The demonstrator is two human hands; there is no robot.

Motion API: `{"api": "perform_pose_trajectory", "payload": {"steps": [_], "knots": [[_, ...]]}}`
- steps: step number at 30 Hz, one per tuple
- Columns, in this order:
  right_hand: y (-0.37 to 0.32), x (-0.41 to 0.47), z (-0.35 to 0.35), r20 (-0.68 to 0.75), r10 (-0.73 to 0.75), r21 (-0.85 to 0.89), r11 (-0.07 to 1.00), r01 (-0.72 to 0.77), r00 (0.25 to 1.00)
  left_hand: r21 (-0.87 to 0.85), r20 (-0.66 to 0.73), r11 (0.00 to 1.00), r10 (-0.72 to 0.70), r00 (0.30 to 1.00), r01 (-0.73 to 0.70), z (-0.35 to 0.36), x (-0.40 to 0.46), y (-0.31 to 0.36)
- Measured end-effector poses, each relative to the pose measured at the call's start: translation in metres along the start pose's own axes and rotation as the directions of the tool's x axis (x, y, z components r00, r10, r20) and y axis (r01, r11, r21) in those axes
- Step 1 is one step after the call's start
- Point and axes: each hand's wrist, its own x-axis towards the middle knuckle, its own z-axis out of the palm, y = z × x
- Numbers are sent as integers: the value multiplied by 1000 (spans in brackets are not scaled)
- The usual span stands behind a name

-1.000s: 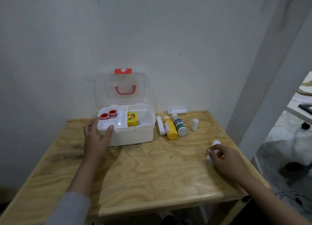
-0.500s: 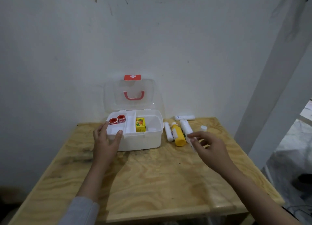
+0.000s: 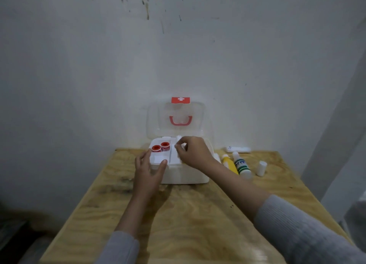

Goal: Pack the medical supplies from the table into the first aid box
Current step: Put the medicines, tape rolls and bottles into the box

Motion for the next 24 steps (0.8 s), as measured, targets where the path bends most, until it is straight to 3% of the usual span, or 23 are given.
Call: {"api": "perform_pose_trajectory", "payload": {"steps": [10,17,24], "knots": [[18,9,20,198,-26,-154,986,57,980,3,2,1000,23,1000,-23,-2,3,-4],[50,-10,-19,-79,-110,-52,993,106,991,-29,-5,998,53,999,-53,-2,2,-6],[130,-15,-79,-203,136,-172,970,-172,970,-38,-9,998,59,998,-59,-1,3,-10]]}}
